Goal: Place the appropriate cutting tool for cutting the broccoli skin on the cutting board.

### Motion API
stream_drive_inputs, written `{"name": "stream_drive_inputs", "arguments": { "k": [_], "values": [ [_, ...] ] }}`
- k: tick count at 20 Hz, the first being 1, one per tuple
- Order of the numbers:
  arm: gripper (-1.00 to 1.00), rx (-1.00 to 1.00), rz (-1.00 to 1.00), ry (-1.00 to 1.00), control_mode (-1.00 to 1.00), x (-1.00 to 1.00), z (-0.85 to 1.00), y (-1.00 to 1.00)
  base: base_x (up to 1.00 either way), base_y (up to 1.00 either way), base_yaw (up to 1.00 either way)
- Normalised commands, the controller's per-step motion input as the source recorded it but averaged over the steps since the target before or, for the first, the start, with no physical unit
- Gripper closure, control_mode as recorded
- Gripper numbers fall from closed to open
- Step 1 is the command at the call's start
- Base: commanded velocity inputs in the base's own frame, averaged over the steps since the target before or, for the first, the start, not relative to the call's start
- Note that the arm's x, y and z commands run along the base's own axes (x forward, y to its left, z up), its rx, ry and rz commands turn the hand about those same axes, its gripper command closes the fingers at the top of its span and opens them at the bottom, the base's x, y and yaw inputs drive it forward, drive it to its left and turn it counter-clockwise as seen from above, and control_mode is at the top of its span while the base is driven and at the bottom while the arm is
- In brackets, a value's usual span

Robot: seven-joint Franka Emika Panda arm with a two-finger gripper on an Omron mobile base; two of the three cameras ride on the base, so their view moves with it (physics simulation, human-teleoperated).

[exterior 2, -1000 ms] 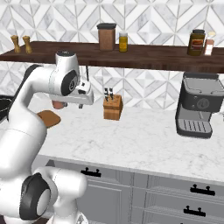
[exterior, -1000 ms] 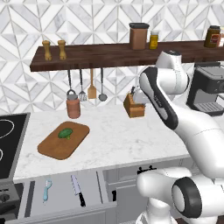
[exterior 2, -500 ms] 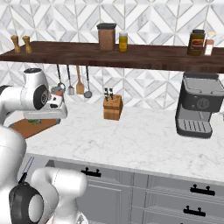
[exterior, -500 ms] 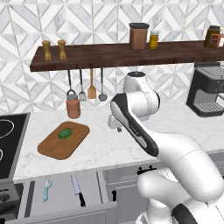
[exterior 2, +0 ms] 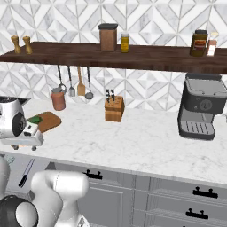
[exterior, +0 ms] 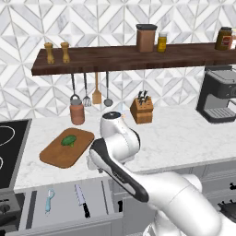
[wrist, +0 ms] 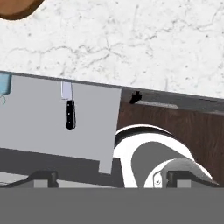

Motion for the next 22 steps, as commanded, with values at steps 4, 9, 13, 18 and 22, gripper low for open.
{"name": "stream_drive_inputs", "arguments": {
  "k": [4, 9, 13, 18, 22],
  "values": [
    [-1.0, -0.13, -0.01, 0.08, -1.0, 0.0, -0.91, 1.0, 0.0, 0.0, 0.0],
    [-1.0, -0.06, 0.0, 0.0, -1.0, 0.0, -0.63, 0.85, 0.0, 0.0, 0.0],
    [-1.0, 0.0, 0.0, 0.01, -1.0, 0.01, -0.5, 0.36, 0.0, 0.0, 0.0],
    [-1.0, 0.01, 0.0, 0.04, -1.0, 0.16, -0.5, 0.1, 0.0, 0.0, 0.0],
    [-1.0, 0.06, 0.0, 0.07, -1.0, 0.03, -0.51, 0.0, 0.0, 0.0, 0.0]
  ]
}}
